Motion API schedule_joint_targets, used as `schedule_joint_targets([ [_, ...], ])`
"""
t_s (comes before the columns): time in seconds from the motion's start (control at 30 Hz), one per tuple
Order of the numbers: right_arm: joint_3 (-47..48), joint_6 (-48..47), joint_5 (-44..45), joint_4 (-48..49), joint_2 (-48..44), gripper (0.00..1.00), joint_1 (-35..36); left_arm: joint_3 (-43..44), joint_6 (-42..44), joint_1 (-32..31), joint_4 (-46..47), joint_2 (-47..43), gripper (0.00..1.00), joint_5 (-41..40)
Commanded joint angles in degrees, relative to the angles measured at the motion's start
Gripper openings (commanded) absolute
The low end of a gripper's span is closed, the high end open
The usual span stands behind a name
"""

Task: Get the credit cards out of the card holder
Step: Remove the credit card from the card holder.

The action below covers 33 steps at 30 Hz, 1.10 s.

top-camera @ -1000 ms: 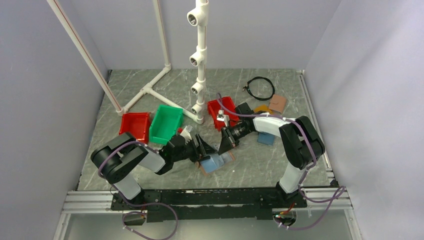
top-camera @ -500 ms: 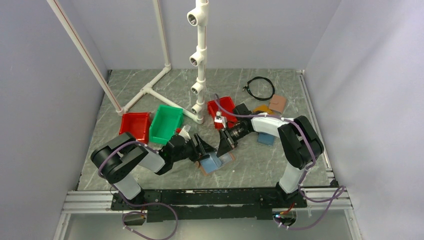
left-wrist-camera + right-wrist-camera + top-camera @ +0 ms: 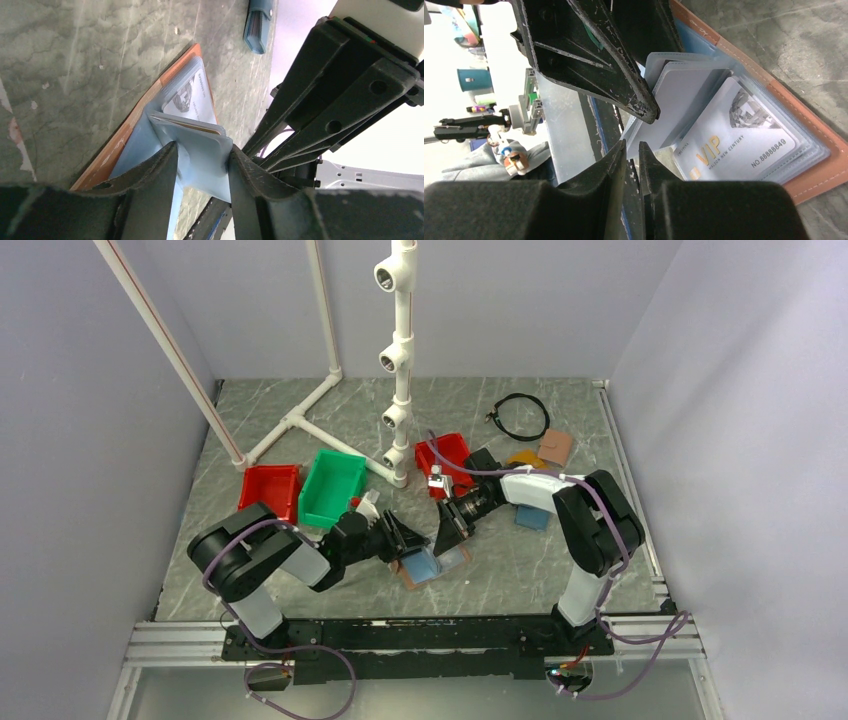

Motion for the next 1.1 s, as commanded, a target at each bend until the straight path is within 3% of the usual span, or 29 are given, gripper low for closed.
schedule_joint_targets([
  [0.0,2.0,-1.4,1.0,-0.1,0.0,0.20,0.2,-1.3,0.1,0.6,1.7,2.0,0.44,-0.6],
  [0.2,1.8,-1.1,5.5,0.7,-0.2,0.22,0.2,-1.3,0.2,0.8,3.3,3.3,0.47,0.9],
  [0.57,2.2,-2.8,1.8,-0.4,-1.1,0.31,0.2,-1.4,0.1,1.2,6.6,5.2,0.56,2.4],
  [1.07,2.3,-3.2,2.8,-0.6,-0.9,0.36,1.2,-0.9,2.8,1.3,-1.3,-1.3,0.67,1.7],
])
